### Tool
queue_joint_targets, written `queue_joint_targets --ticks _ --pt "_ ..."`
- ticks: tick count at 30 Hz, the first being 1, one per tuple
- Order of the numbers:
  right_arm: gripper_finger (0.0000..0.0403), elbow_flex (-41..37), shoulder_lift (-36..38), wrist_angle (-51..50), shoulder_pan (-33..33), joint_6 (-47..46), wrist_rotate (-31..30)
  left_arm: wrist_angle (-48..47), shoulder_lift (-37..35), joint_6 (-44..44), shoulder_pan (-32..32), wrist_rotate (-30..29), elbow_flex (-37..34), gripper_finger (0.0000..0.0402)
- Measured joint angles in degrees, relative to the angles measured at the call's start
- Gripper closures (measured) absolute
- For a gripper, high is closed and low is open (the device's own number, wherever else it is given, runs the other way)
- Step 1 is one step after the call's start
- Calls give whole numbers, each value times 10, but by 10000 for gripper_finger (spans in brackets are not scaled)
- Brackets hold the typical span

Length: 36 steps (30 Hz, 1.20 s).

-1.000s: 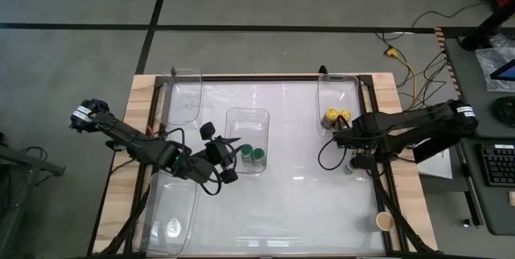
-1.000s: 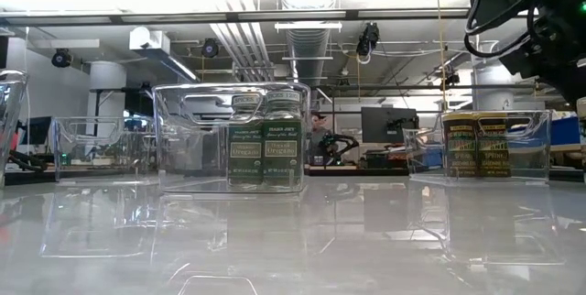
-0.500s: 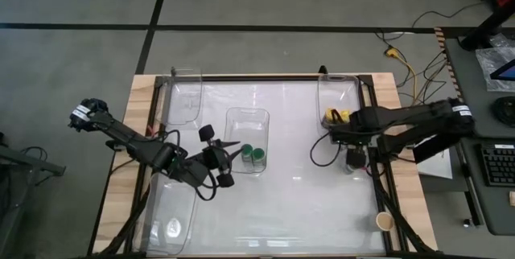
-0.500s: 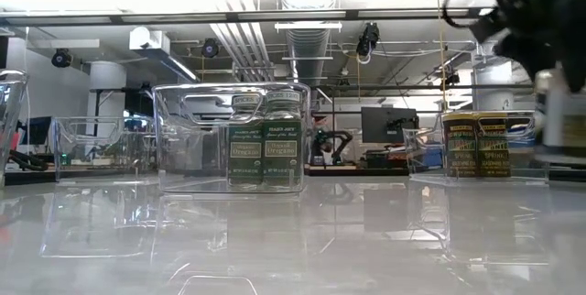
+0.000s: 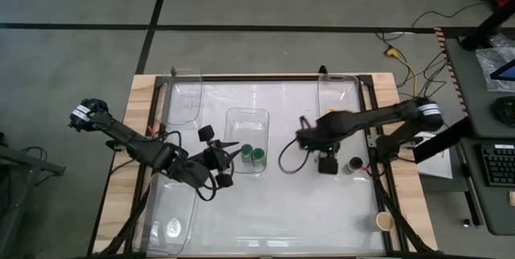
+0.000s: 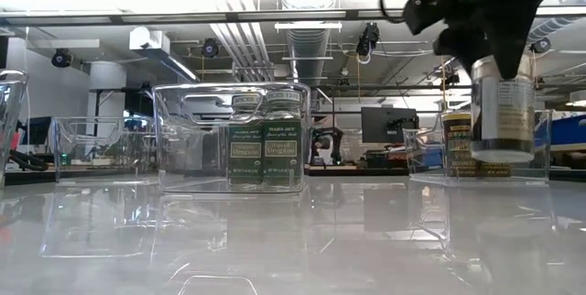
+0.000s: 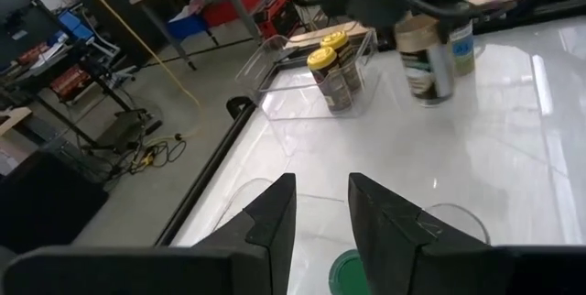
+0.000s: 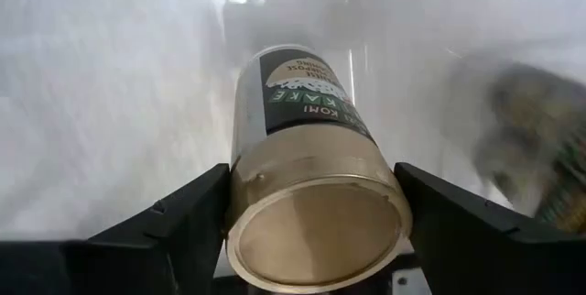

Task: Sort spices by type
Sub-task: Put the top golden seasoning bottle into the top left transparent bin

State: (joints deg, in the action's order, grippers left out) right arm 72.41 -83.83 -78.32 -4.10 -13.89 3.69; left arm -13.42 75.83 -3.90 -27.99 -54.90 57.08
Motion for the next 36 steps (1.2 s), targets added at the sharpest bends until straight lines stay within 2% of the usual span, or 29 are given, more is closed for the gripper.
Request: queue_joint_targets --ticks 7,11,15,19,22,28,36 --pt "131 99 -114 1 -43 131 -13 -29 0 -2 -3 0 0 313" --pt "124 160 -161 5 -67 244 -49 -42 0 -10 -14 3 0 313" --pt "118 199 -198 11 -89 378 -69 -45 -2 -11 -35 49 0 313" --pt "126 230 -231 12 -104 467 -84 -44 -11 -13 -61 64 0 313" --pt "128 246 -249 13 -114 522 -90 -44 -20 -14 -74 64 0 313" --pt "112 264 -282 9 -140 615 -177 -45 -32 -16 -78 61 0 313" --pt "128 267 -293 7 -186 699 -235 -46 -33 -16 -77 59 0 313"
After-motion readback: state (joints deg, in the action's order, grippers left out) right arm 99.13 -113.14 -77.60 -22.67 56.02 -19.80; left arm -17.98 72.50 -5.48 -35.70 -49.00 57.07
